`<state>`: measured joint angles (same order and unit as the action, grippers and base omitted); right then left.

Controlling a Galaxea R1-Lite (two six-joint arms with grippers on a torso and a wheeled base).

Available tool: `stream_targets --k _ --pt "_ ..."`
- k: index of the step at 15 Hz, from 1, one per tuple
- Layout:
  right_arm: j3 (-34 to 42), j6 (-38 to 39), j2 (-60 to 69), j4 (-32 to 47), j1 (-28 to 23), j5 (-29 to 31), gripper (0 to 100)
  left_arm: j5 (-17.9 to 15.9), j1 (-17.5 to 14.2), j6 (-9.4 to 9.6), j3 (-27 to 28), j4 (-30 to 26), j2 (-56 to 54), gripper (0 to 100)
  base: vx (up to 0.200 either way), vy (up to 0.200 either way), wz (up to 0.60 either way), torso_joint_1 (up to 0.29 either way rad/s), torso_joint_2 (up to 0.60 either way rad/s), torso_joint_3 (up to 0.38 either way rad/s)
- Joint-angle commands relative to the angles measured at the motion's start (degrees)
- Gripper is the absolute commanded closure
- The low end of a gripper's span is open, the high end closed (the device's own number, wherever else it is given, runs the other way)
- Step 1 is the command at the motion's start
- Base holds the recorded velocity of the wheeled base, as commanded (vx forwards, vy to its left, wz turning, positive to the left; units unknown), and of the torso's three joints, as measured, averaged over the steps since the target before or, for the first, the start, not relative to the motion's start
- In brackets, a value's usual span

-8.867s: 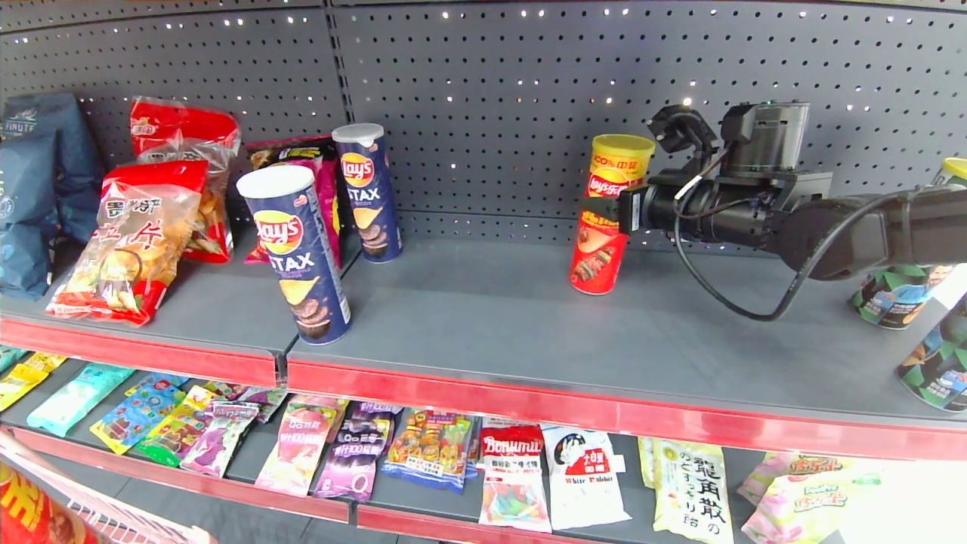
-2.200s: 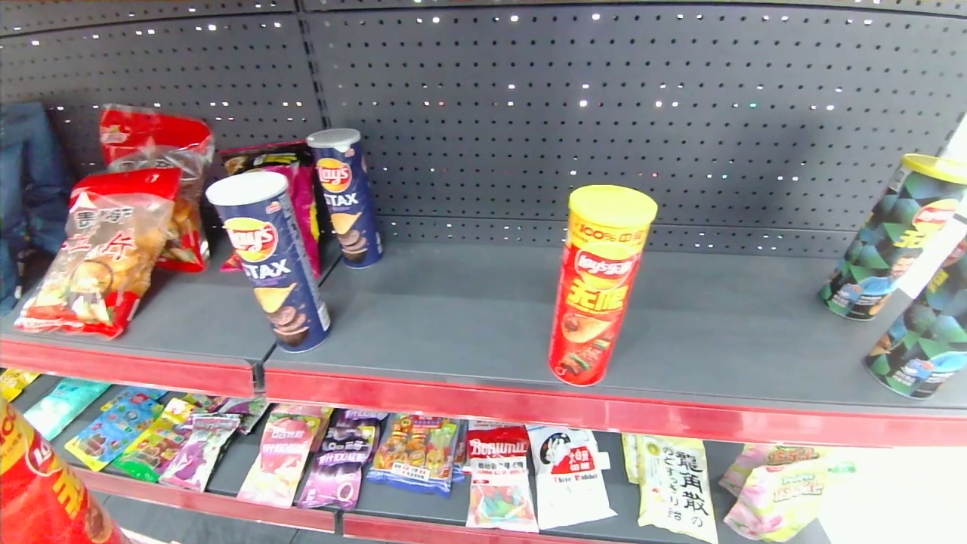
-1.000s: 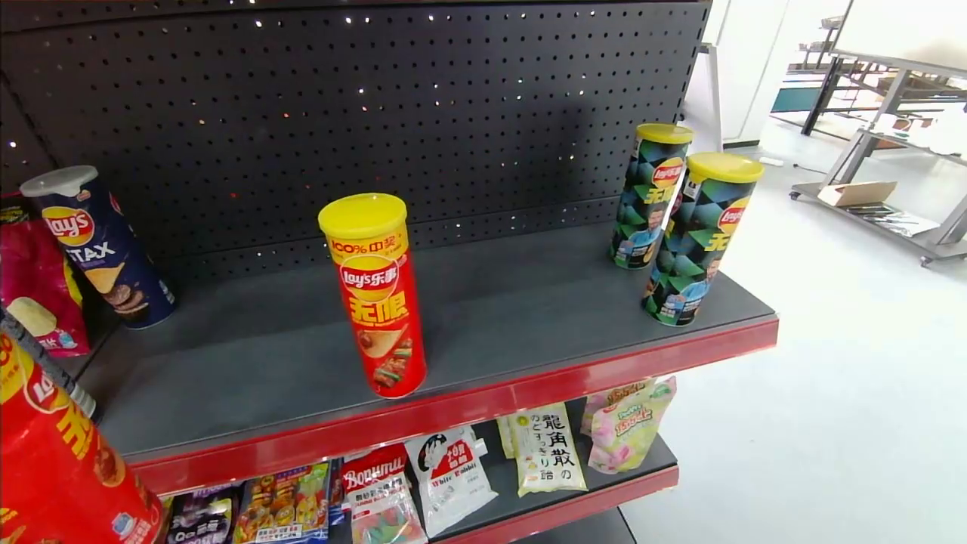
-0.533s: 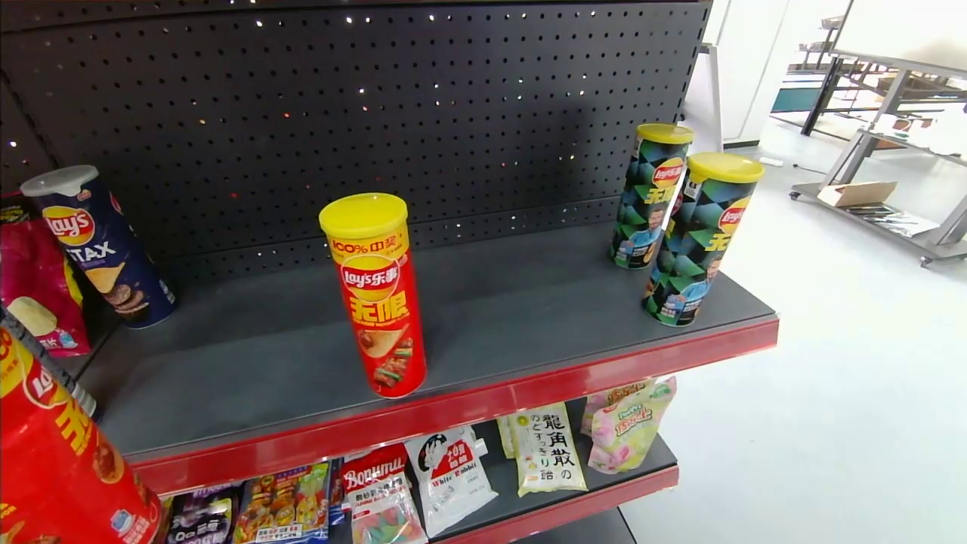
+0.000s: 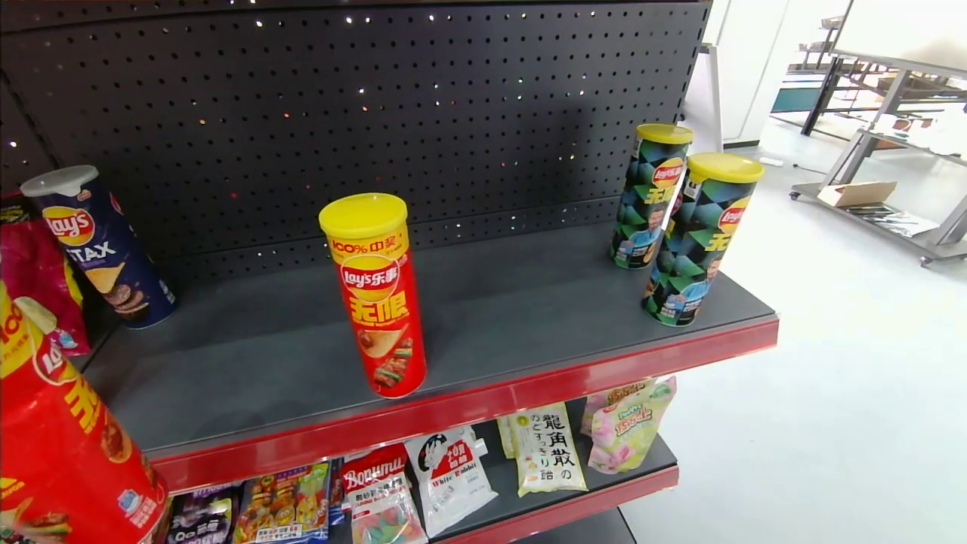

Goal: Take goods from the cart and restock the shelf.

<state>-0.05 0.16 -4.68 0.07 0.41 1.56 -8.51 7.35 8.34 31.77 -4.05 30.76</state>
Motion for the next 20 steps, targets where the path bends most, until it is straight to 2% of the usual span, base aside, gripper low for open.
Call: stream_targets --k 1,5,8,10,13,15,16,18,20 --pt "0.0 -0.1 4.7 0.0 -0.3 -0.2 0 -1.2 0.0 0.01 0.0 0.2 1.9 100 0.0 0.0 0.0 0.0 0.0 0.0" --pt "0.0 -0.2 4.6 0.0 -0.4 -0.4 0 -2.0 0.0 -0.08 0.5 0.8 4.4 100 0.0 0.0 0.0 0.0 0.0 0.0" --pt "0.0 -0.2 4.6 0.0 -0.4 -0.4 0 -1.9 -0.1 -0.25 3.5 3.0 9.8 100 0.0 0.0 0.0 0.0 0.0 0.0" --pt "0.0 -0.2 4.7 0.0 -0.4 -0.4 0 -1.7 -0.1 -0.34 4.8 6.8 16.8 100 0.0 0.0 0.0 0.0 0.0 0.0" --pt "0.0 -0.2 4.6 0.0 -0.4 -0.4 0 -0.4 -0.1 -3.42 5.0 15.7 25.4 100 0.0 0.0 0.0 0.0 0.0 0.0" --pt "0.0 -0.2 4.6 0.0 -0.4 -0.4 0 0.2 -0.2 -3.68 6.0 18.8 30.3 100 0.0 0.0 0.0 0.0 0.0 0.0" --pt "0.0 -0.2 4.6 0.0 -0.4 -0.4 0 0.3 -0.1 -4.56 6.5 22.5 34.6 100 0.0 0.0 0.0 0.0 0.0 0.0" --pt "0.0 -0.2 4.7 0.0 -0.4 -0.4 0 0.6 0.6 -5.09 6.2 30.7 42.5 100 0.0 0.0 0.0 0.0 0.0 0.0" --pt "0.0 -0.2 4.6 0.0 -0.4 -0.4 0 0.2 1.6 -11.06 8.9 40.6 51.5 100 0.0 0.0 0.0 0.0 0.0 0.0"
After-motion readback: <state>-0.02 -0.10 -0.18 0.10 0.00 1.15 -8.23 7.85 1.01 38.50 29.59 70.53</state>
